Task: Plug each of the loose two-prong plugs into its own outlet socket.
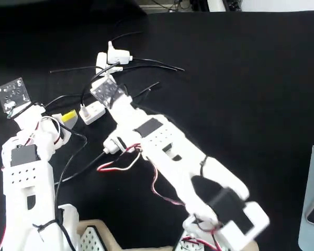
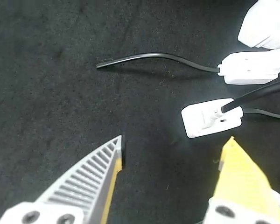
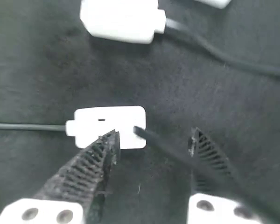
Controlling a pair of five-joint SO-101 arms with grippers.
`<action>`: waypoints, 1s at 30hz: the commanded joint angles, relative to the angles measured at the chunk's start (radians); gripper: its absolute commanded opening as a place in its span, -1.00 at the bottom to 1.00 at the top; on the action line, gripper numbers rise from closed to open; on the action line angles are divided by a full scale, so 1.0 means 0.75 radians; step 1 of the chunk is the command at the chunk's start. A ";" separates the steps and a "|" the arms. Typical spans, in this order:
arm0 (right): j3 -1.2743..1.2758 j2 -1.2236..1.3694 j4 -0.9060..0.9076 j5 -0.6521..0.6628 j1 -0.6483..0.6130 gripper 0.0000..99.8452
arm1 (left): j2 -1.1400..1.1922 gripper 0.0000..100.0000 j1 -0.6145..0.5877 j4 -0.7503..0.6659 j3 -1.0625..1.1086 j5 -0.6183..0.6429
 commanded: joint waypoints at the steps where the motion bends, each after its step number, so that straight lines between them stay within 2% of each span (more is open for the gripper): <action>1: -0.206 -0.238 0.239 0.004 -0.039 -0.65 | -0.029 -0.34 -0.003 -0.010 -0.042 -0.065; 8: -0.347 -0.529 0.571 0.002 -0.049 -0.98 | -0.031 -0.35 -0.003 0.180 -0.199 -0.215; 18: -0.187 -0.967 0.869 0.000 -0.041 -0.98 | -0.031 -0.35 0.021 0.499 -0.437 -0.415; 22: 0.001 -1.124 0.933 0.000 -0.029 -0.97 | -0.031 -0.47 0.204 0.597 -0.420 -0.520; 26: 0.247 -1.175 0.863 0.000 0.108 -0.97 | -0.029 -0.69 0.455 0.610 -0.343 -0.563; 30: 0.431 -1.175 0.704 0.000 0.250 -0.97 | -0.012 -0.83 0.654 0.475 -0.197 -0.569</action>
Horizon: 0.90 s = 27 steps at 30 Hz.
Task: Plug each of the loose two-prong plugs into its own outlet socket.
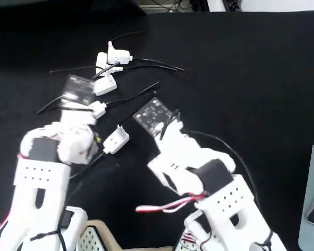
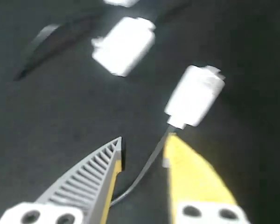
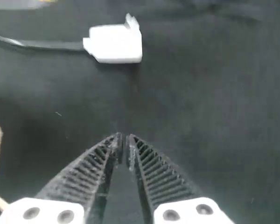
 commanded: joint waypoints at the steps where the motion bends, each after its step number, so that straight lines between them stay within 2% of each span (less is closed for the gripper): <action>1: 0.163 -0.024 -0.180 -0.006 0.147 -0.97 | -0.010 -0.83 0.218 -0.174 0.150 -0.027; 6: 0.253 -0.030 -0.264 -0.006 0.160 -0.97 | -0.008 -0.83 0.363 -0.464 0.418 -0.025; 11: 0.259 -0.024 -0.278 -0.006 0.155 -0.97 | 0.041 -0.83 0.396 -0.534 0.465 -0.020; 17: 0.265 -0.024 -0.278 -0.006 0.155 -0.97 | 0.460 -0.83 0.396 -0.620 0.337 -0.018; 22: 0.265 -0.024 -0.278 -0.070 0.155 -0.97 | 0.824 -0.84 0.379 -0.636 0.101 0.018; 27: 0.265 -0.024 -0.278 -0.072 0.155 -0.97 | 0.996 -0.84 0.267 -0.640 -0.128 0.043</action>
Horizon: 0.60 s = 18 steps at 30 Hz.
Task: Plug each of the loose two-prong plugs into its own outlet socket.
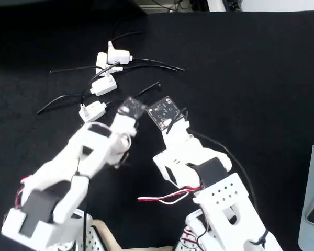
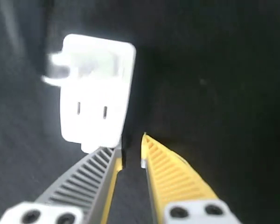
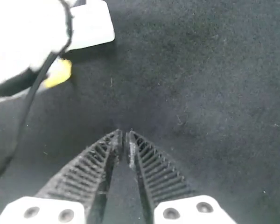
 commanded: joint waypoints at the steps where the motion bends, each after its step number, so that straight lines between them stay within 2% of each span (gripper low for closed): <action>1: -0.007 -0.024 -0.023 -0.016 0.018 -0.97 | 0.121 -0.83 -0.126 -0.033 -0.263 0.018; 5: -0.007 -0.024 -0.023 -0.016 0.018 -0.97 | 0.203 -0.83 -0.220 -0.121 -0.382 0.016; 9: -0.007 -0.024 -0.025 -0.016 0.018 -0.97 | 0.231 -0.83 -0.238 -0.137 -0.455 0.023; 13: 0.024 -0.024 -0.096 -0.018 0.025 -0.97 | 0.174 -0.83 -0.228 -0.065 -0.470 0.025; 18: 0.107 -0.024 -0.217 -0.018 0.035 -0.97 | -0.084 -0.83 -0.234 0.037 -0.394 0.027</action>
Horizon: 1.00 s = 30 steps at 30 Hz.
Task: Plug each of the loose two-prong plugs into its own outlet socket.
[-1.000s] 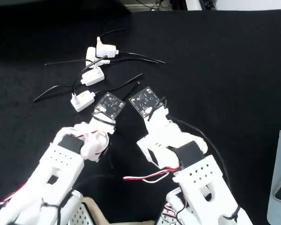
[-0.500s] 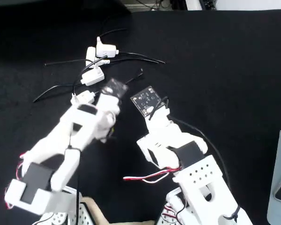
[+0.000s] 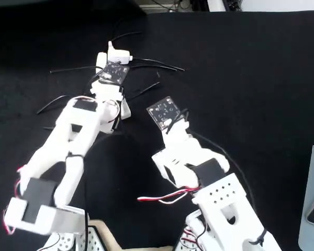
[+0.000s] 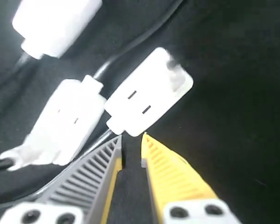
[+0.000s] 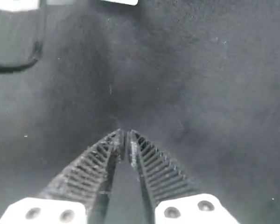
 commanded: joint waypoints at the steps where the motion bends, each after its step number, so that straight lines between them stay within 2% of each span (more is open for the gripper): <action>1: 0.024 -0.026 -0.084 -0.020 0.045 -0.97 | -0.307 -0.83 -0.017 0.084 0.030 0.027; 10: -0.066 -0.032 -0.119 -0.254 0.250 -0.97 | -1.004 -0.83 -0.173 0.100 0.347 0.188; 14: -0.071 -0.034 -0.121 -0.303 0.280 -0.97 | -1.256 -0.83 -0.253 0.102 0.500 0.209; 19: -0.056 -0.046 -0.164 -0.374 0.276 -0.97 | -1.581 -0.83 -0.265 0.098 0.719 0.209; 30: 0.238 -0.531 -0.213 -0.346 0.293 -0.97 | -2.154 -0.83 -0.375 0.108 1.122 0.200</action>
